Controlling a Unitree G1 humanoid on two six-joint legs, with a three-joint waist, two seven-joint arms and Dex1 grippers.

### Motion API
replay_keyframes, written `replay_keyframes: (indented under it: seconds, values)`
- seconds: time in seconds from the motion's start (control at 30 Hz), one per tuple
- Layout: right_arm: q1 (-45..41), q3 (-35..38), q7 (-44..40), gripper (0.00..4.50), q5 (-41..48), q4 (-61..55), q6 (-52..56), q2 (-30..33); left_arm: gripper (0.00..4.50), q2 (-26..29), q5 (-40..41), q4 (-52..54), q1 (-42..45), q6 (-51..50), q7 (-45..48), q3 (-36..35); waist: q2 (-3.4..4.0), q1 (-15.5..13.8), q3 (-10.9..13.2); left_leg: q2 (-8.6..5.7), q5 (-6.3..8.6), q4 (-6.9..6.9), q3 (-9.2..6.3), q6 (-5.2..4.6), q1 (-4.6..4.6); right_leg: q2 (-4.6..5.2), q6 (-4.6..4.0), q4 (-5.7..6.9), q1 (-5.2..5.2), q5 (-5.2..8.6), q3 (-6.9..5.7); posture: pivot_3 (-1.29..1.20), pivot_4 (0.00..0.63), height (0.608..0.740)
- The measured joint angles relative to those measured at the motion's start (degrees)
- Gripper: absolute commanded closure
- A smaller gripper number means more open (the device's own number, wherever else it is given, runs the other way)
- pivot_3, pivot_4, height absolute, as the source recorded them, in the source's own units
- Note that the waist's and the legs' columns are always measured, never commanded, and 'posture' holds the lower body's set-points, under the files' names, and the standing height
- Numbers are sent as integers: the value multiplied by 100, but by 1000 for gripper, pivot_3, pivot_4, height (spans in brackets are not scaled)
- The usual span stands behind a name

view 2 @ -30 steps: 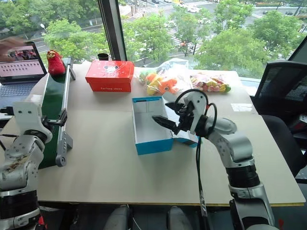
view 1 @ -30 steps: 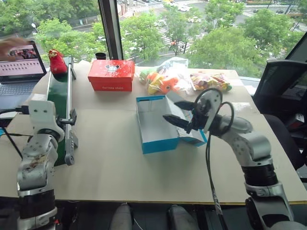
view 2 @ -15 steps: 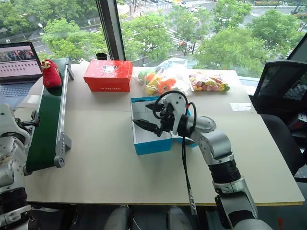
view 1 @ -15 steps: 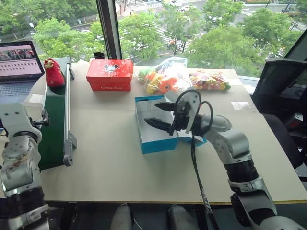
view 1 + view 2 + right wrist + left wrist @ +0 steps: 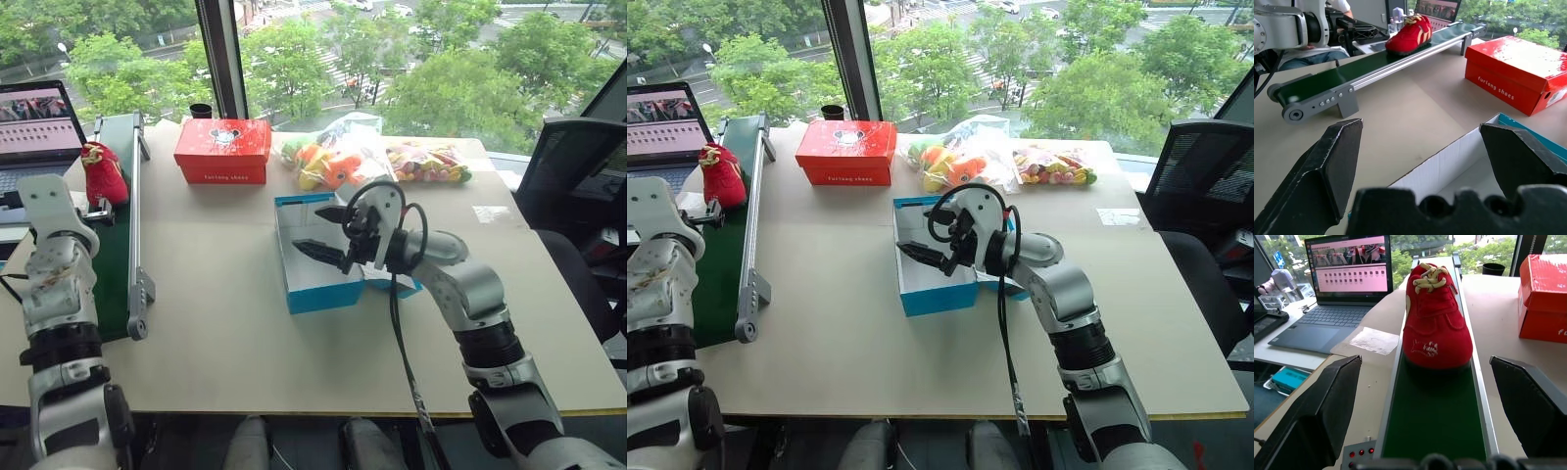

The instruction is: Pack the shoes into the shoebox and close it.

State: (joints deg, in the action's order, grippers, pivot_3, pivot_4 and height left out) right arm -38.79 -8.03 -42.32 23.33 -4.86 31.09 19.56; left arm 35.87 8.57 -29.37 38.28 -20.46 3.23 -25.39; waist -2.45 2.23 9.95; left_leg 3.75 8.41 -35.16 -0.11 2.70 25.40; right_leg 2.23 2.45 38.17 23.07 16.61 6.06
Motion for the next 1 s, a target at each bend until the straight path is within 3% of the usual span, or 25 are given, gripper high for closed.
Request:
replay_keyframes:
  seconds: [0.43,0.53,0.73,0.87,1.0]
  values:
    - [113,49,167,18,37,-252,179,69,0,171,-50,-1291,460,553,20,167,0,4,0,0,-1,-4,0,1,13,0,0,4,10,-1,-3,0,150,739]
    - [112,62,197,0,37,-263,184,75,764,159,18,-1340,427,377,165,185,0,3,0,0,-1,-4,0,2,13,0,0,4,10,-1,-3,0,150,739]
    - [112,60,239,0,33,-264,193,83,2922,63,148,-996,248,-68,145,164,0,1,0,0,-4,-8,0,4,2,0,0,29,8,0,-3,0,150,739]
    - [112,59,237,0,-1,-263,193,124,4055,-87,323,-706,178,-383,-47,-10,0,1,0,0,-9,-10,-1,9,-4,0,0,41,8,0,-3,0,150,739]
    - [110,58,238,0,-1,-259,202,124,4204,-202,404,-441,150,-530,-250,-80,0,-3,0,0,-12,-11,-3,11,-2,-1,0,43,8,0,-3,0,150,739]
